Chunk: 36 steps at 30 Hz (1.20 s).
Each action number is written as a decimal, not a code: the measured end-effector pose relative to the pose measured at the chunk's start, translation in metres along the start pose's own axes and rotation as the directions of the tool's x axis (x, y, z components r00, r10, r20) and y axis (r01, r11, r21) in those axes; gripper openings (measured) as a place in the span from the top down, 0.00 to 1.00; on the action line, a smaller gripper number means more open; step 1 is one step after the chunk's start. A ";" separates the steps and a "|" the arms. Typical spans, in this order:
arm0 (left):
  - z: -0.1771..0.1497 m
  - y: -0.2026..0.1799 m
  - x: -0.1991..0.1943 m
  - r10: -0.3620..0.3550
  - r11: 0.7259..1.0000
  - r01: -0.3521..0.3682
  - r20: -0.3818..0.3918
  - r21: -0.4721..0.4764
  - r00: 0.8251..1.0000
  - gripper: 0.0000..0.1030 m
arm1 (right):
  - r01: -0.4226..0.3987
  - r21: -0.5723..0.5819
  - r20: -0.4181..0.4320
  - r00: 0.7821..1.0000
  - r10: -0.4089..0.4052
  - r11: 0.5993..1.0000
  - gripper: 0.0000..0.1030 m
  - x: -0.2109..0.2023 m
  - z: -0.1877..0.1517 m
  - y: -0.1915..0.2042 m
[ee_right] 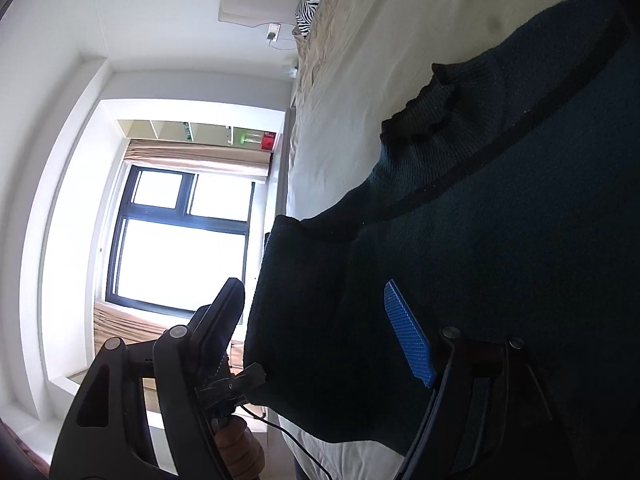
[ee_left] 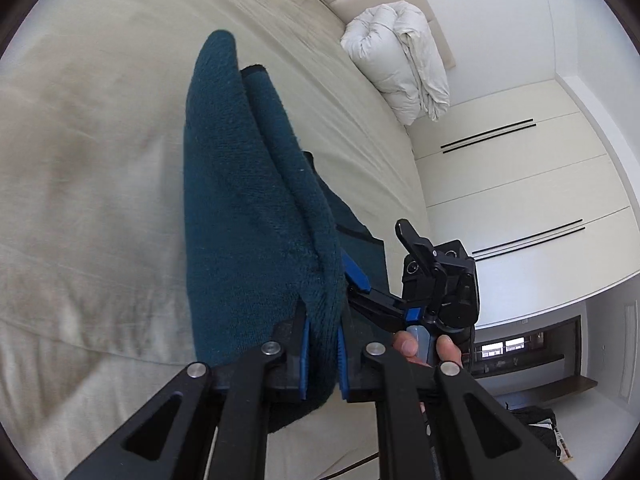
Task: Fold small clothes
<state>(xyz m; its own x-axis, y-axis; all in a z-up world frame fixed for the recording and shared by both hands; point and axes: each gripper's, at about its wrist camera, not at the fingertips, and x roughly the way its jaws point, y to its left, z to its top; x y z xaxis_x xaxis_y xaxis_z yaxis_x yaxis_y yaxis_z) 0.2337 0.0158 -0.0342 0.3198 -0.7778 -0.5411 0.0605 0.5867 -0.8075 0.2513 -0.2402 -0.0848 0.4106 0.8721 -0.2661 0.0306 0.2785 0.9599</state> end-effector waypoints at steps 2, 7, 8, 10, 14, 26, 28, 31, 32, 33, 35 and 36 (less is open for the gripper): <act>-0.002 -0.016 0.032 -0.036 0.999 0.037 -0.030 0.005 0.999 0.88 | -0.022 0.024 0.026 0.999 0.022 0.999 0.28 -0.024 0.010 -0.007; -0.016 -0.037 0.121 -0.086 0.996 0.087 -0.138 0.008 0.987 0.87 | 0.014 0.071 0.062 0.998 -0.018 0.997 0.25 -0.073 0.028 -0.032; -0.019 -0.038 0.135 -0.084 0.996 0.088 -0.161 0.016 0.983 0.86 | 0.028 0.084 0.060 0.998 -0.033 0.996 0.25 -0.079 0.031 -0.039; -0.025 -0.036 0.152 -0.049 0.998 0.055 -0.196 0.025 0.979 0.80 | 0.056 0.110 0.056 0.996 -0.062 0.992 0.26 -0.089 0.032 -0.053; -0.033 -0.040 0.128 -0.122 0.991 0.131 -0.177 0.039 0.977 0.40 | 0.061 0.090 0.036 0.997 -0.064 0.994 0.27 -0.096 0.029 -0.059; -0.018 -0.002 0.056 -0.039 0.994 0.039 -0.004 0.100 0.999 0.37 | 0.345 -0.122 -0.049 0.934 -0.353 0.931 0.62 -0.060 0.022 -0.032; -0.021 -0.007 0.060 -0.022 0.992 0.022 -0.003 0.127 1.000 0.37 | 0.404 -0.139 -0.045 0.909 -0.414 0.904 0.81 -0.059 0.023 -0.032; -0.025 -0.019 0.064 -0.012 0.988 0.013 -0.008 0.151 1.000 0.37 | 0.488 -0.201 -0.002 0.867 -0.499 0.849 0.86 -0.055 0.021 -0.017; -0.024 -0.020 0.064 -0.011 0.987 0.012 -0.010 0.159 1.000 0.37 | 0.508 -0.222 0.014 0.855 -0.518 0.832 0.87 -0.059 0.015 -0.013; -0.024 -0.023 0.067 -0.011 0.986 0.012 -0.010 0.164 1.000 0.37 | 0.526 -0.238 0.033 0.844 -0.535 0.816 0.87 -0.063 0.015 -0.008; -0.025 -0.029 0.071 -0.006 0.984 0.008 -0.012 0.176 1.000 0.37 | 0.566 -0.263 0.077 0.819 -0.568 0.781 0.87 -0.076 0.016 0.003; -0.025 -0.031 0.074 -0.003 0.983 0.005 -0.014 0.182 1.000 0.37 | 0.584 -0.271 0.101 0.808 -0.581 0.765 0.88 -0.086 0.017 0.009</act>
<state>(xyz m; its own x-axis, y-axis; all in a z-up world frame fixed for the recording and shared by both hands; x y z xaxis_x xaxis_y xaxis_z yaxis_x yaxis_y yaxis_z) 0.2318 -0.0653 -0.0548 0.3065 -0.7825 -0.5420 0.2333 0.6138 -0.7542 0.2316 -0.3191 -0.0522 0.4059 0.5020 -0.7637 0.0163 0.8315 0.5552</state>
